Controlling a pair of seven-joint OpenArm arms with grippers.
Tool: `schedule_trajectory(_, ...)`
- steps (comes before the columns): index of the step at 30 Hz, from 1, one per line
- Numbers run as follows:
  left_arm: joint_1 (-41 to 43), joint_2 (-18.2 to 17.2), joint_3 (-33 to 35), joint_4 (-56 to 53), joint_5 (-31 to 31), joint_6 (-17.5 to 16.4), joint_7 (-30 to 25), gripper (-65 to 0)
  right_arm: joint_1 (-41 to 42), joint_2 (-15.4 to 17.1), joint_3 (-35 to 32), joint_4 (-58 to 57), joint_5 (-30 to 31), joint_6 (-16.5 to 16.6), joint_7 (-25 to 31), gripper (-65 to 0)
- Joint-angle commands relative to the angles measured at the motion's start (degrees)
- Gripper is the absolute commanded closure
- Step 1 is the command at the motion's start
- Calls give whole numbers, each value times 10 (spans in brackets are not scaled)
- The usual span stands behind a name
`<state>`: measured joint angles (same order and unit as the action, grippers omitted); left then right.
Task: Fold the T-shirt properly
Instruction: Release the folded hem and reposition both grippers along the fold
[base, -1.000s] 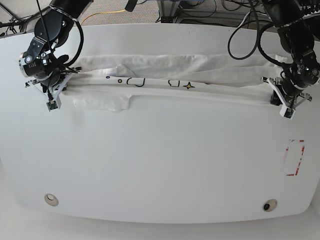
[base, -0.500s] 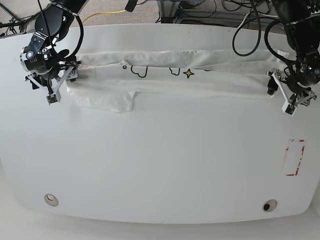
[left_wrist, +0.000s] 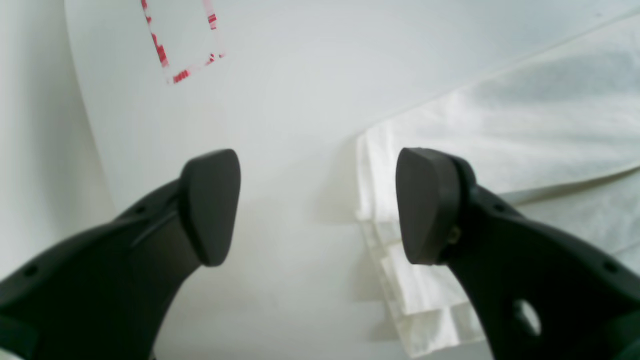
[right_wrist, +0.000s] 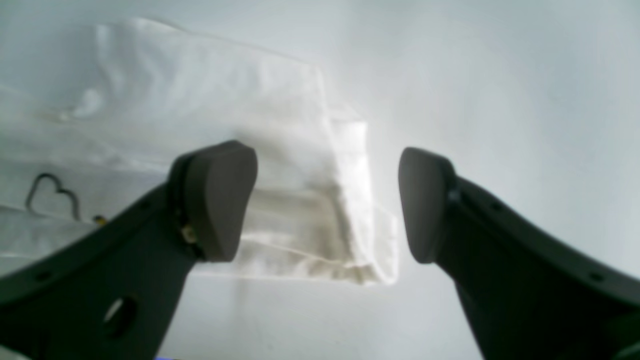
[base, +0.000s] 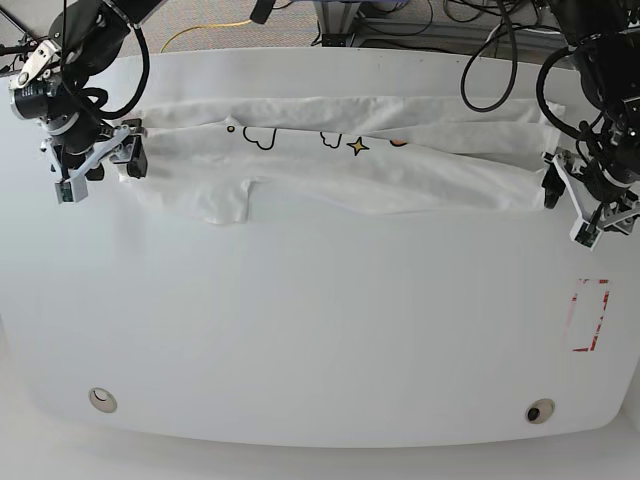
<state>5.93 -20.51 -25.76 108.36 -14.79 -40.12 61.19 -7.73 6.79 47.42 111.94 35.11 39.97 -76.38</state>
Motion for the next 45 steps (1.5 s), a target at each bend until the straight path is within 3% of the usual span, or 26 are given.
schedule_trajectory(1,-4,-5,-3,9,-24,1,-5,-444,3,3,2,8,39,0,-2,-445)
schedule_trajectory(7,11,30,-4,-17,10,1,-7,-444,3,-16,1,6,36,0,-3,-445)
schedule_trajectory(12,4,31,-38,-62,13,1,-9,-447,9,-18,1,6,4,0,-3,-445)
schedule_trajectory(20,-75,26,-102,-197,14,1,-33,-451,7,-15,0,6,-2,0,-3,-445)
schedule_trajectory(30,-137,30,-101,-319,12,1,-34,-451,4,-16,0,6,-2,0,-3,-444)
schedule_trajectory(35,-151,39,-67,-337,6,1,-31,-447,-2,-15,0,9,2,0,-3,-444)
schedule_trajectory(45,-148,36,-53,-338,-75,1,10,-444,-33,-15,-24,8,102,0,-4,-444)
